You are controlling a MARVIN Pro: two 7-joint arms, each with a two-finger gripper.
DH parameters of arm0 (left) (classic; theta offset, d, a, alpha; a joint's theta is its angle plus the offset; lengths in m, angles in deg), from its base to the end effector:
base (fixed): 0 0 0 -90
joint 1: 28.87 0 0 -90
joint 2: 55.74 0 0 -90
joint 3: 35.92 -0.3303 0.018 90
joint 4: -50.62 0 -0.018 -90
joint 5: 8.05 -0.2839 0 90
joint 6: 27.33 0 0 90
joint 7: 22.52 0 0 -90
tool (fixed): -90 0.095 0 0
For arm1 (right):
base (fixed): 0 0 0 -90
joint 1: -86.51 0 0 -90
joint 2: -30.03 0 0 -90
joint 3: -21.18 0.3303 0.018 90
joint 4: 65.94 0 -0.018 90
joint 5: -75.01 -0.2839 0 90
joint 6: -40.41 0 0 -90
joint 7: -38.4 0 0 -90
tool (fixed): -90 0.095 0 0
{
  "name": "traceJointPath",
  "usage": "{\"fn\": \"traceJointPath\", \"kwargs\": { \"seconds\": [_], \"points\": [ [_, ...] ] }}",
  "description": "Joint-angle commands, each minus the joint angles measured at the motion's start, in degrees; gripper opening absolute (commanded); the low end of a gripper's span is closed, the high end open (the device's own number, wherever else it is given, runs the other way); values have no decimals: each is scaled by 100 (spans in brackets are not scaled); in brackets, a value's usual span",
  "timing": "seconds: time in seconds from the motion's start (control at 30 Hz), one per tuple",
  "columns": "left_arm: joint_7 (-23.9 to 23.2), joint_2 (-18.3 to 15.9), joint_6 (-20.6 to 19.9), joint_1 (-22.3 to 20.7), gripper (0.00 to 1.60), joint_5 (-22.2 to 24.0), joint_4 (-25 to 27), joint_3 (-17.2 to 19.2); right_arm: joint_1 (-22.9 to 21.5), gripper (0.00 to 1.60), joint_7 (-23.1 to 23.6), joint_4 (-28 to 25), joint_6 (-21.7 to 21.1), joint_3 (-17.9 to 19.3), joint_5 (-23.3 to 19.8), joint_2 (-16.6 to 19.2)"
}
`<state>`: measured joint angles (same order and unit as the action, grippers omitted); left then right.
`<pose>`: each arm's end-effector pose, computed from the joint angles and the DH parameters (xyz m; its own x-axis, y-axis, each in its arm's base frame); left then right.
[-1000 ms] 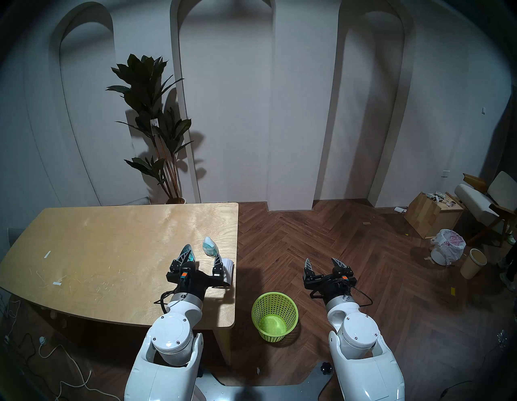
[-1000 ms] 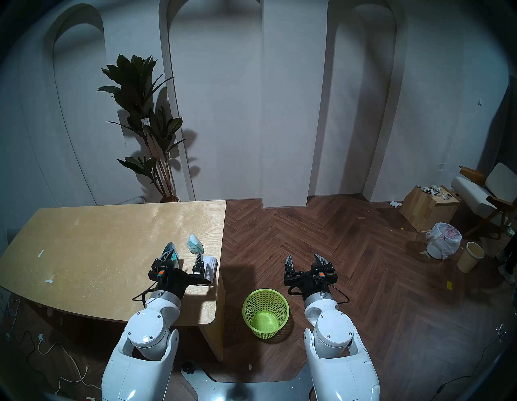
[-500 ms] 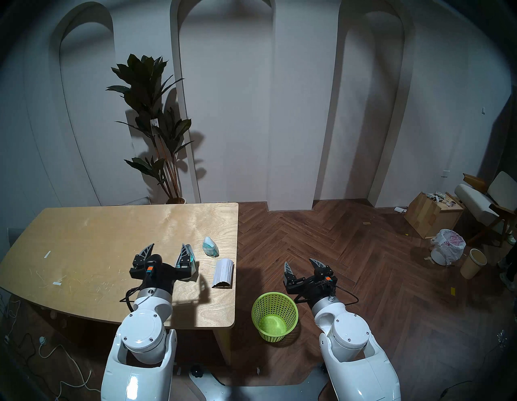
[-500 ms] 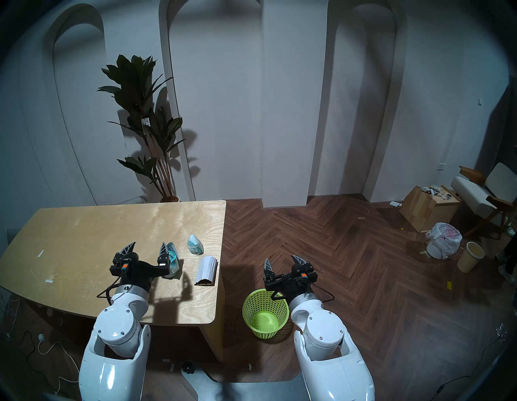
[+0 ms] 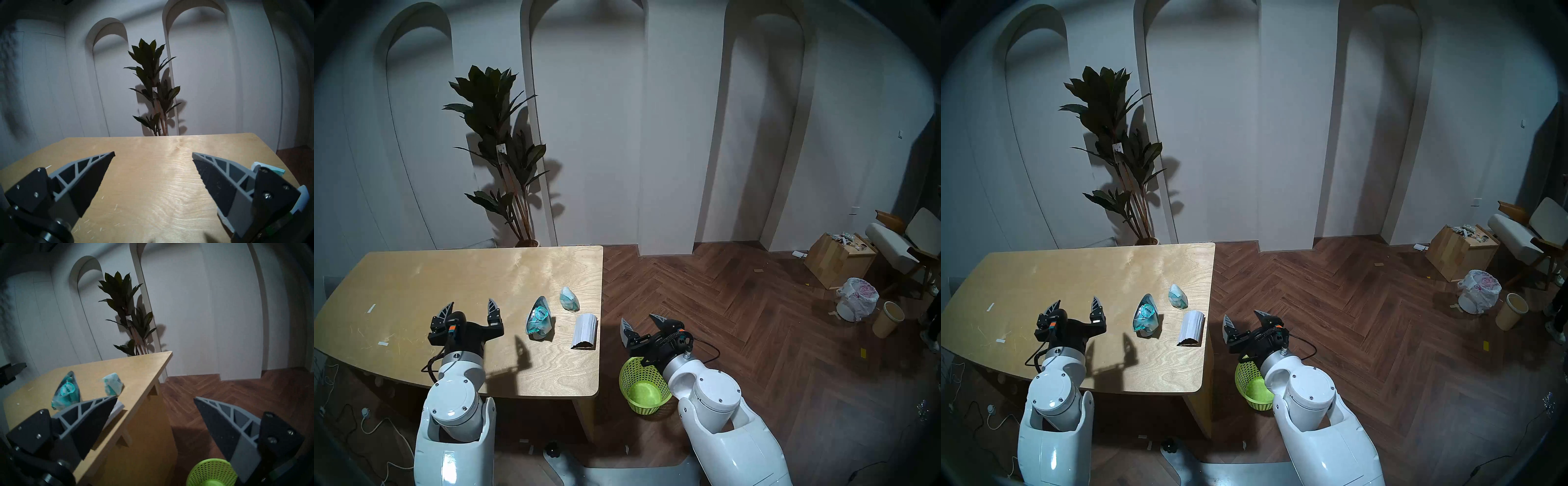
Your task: Put the trash into the trash bin on the ground
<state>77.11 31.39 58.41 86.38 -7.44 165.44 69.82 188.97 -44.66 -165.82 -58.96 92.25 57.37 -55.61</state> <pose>0.2386 0.1255 -0.3211 0.0888 -0.1318 0.9873 0.3841 -0.9100 -0.1560 0.2936 0.1199 -0.3766 0.3038 -0.2098 0.9294 0.4072 -0.8533 -0.3257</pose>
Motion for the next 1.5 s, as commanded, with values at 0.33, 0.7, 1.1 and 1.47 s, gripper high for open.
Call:
{"fn": "traceJointPath", "kwargs": {
  "seconds": [0.33, 0.7, 1.1, 1.47],
  "points": [
    [65, 10, 35, 61, 160, 203, 110, 141, -832, 160, -1374, -46, -333, -1337, -1478, 319],
    [137, -5, 23, 106, 160, 238, 108, 94, -1236, 160, -1870, 482, 96, -1769, -1918, 279],
    [333, 13, 90, 130, 160, 275, 83, 276, -1561, 160, -1784, 982, 608, -2249, -2065, 285],
    [341, 39, 161, 249, 160, 356, 95, 333, -1927, 160, -1932, 1658, 923, -2568, -2211, 111]
  ]
}}
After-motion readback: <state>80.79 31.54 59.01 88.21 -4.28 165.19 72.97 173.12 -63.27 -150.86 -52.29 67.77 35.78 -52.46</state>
